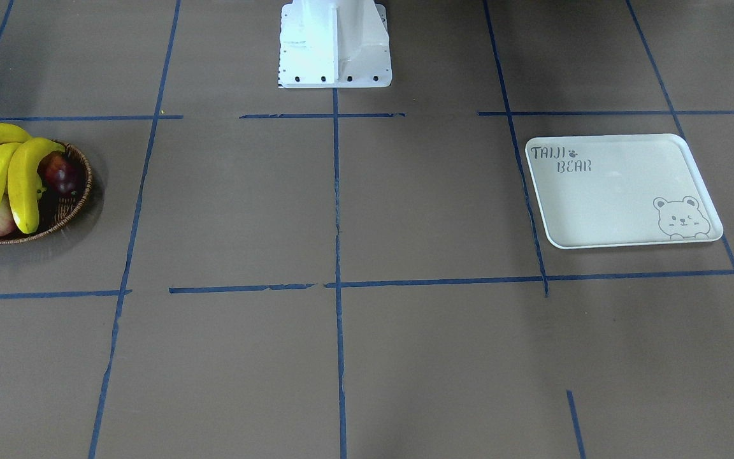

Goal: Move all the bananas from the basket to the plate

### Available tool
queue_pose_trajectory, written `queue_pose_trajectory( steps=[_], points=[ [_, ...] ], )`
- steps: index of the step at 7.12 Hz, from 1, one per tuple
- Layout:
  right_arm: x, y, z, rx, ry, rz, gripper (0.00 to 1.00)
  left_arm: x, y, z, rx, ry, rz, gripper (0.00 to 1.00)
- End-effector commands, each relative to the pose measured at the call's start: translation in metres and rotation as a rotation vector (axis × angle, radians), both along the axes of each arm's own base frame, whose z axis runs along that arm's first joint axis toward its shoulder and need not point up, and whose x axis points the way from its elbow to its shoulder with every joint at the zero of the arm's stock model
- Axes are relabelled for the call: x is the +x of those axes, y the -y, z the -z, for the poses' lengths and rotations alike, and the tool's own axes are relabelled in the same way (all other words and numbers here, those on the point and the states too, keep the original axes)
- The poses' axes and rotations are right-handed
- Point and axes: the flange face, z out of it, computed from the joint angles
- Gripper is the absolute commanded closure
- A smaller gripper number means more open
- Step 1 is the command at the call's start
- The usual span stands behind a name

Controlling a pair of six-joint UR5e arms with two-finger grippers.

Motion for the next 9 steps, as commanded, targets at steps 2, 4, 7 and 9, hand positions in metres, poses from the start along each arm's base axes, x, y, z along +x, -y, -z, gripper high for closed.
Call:
queue_pose_trajectory(
  steps=[2, 4, 7, 9],
  points=[
    [-0.001, 0.001, 0.002, -0.002, 0.015, -0.005, 0.0, 0.001, 0.0, 0.0, -0.003, 0.001, 0.0, 0.0],
    [-0.01, 0.007, 0.02, 0.032, 0.095, -0.04, 0.0, 0.001, -0.001, -0.001, -0.004, 0.0, 0.0, 0.0],
    [-0.06, 0.006, 0.044, 0.027, 0.16, -0.19, 0.0, 0.0, -0.001, -0.001, -0.004, -0.005, 0.001, 0.0],
    [-0.115, -0.016, 0.059, 0.002, 0.254, -0.23, 0.0, 0.001, -0.001, -0.001, -0.004, -0.005, 0.0, 0.0]
  ],
)
